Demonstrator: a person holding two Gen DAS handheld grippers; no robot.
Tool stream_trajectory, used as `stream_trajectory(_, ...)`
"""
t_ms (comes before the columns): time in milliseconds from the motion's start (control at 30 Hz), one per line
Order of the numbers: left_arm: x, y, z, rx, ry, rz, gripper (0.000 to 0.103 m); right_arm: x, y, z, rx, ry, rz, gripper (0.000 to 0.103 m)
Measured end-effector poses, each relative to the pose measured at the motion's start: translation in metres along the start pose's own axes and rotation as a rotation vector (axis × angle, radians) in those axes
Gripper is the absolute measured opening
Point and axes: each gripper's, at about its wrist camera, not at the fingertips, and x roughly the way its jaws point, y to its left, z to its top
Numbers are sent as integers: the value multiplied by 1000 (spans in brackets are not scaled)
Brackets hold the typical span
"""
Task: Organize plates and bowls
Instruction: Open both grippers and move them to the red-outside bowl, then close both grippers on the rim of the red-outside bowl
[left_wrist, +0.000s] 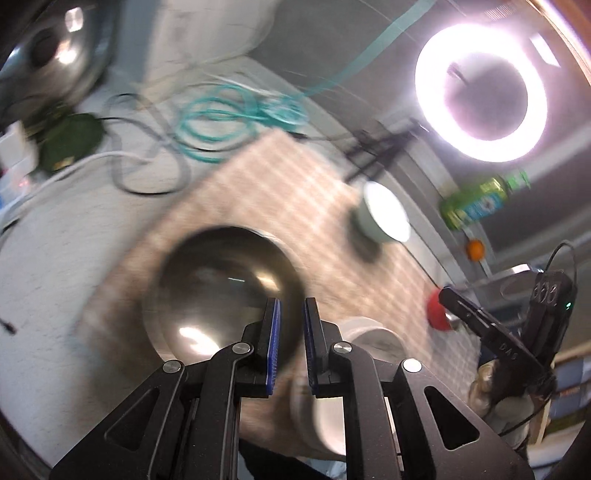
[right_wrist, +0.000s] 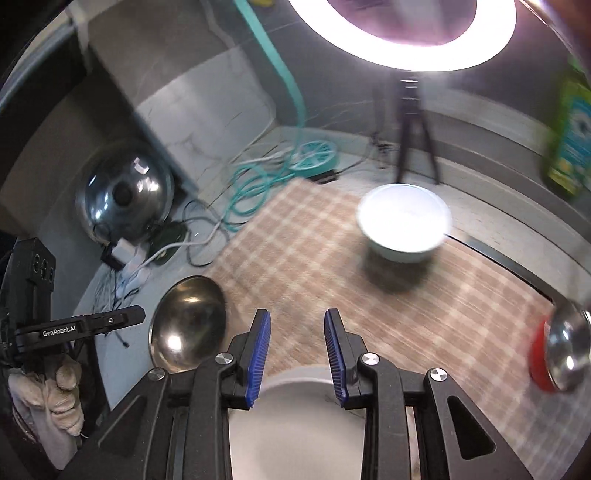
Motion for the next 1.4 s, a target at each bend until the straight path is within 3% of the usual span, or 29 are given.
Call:
stream_trajectory(167, 28, -62, -9, 120, 72, -75, 11, -47, -59, -34, 144, -86, -88, 27)
stream_trajectory(333, 61, -126, -20, 233, 142, -141, 11, -85, -110, -62, 243, -145, -245, 28)
stream_trajectory(567, 110, -206, -34, 374, 202, -164, 11, -111, -176, -90, 414, -205, -354, 28)
stream_trajectory(733, 153, -252, -37, 448, 244, -152, 11, -115, -210, -102, 525, -260, -328, 28)
stream_trajectory(900, 191, -281, -35, 478, 280, -112, 11, -108, -231, -101, 570, -259, -289, 27)
stream_trajectory(1400, 255, -309, -11, 472, 325, -25, 11, -83, -292, -98, 775, -234, -121, 27)
